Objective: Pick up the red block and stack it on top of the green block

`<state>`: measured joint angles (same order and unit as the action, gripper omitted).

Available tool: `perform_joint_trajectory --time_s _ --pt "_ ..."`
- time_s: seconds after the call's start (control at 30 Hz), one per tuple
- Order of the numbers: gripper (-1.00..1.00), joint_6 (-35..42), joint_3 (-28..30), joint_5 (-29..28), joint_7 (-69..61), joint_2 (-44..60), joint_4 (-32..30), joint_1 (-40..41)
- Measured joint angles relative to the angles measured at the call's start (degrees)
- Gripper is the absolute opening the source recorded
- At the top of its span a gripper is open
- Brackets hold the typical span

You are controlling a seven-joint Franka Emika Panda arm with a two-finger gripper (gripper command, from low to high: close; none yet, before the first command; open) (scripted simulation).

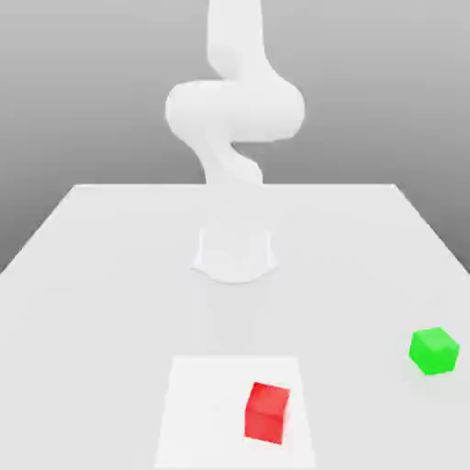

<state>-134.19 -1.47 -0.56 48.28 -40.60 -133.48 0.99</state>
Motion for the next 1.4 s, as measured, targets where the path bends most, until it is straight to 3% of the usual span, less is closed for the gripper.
perform_joint_trajectory --time_s 0.53,0.77,0.93,0.97,1.2,1.4 --pt "0.00 -15.43 -6.85 -3.77 15.83 33.65 -10.90 3.91" --pt "0.00 -22.57 -7.18 -2.87 20.47 47.94 -15.16 2.68" --pt "0.00 -30.89 -4.27 -6.12 23.30 58.29 -14.04 0.44" --pt "-1.00 -31.79 -3.87 -6.48 23.57 59.36 -13.89 0.11" --pt "-1.00 -31.65 -4.04 -6.51 23.62 59.12 -13.92 0.26" --pt "-1.00 -22.76 -7.15 -2.26 20.31 48.53 -15.57 1.13"
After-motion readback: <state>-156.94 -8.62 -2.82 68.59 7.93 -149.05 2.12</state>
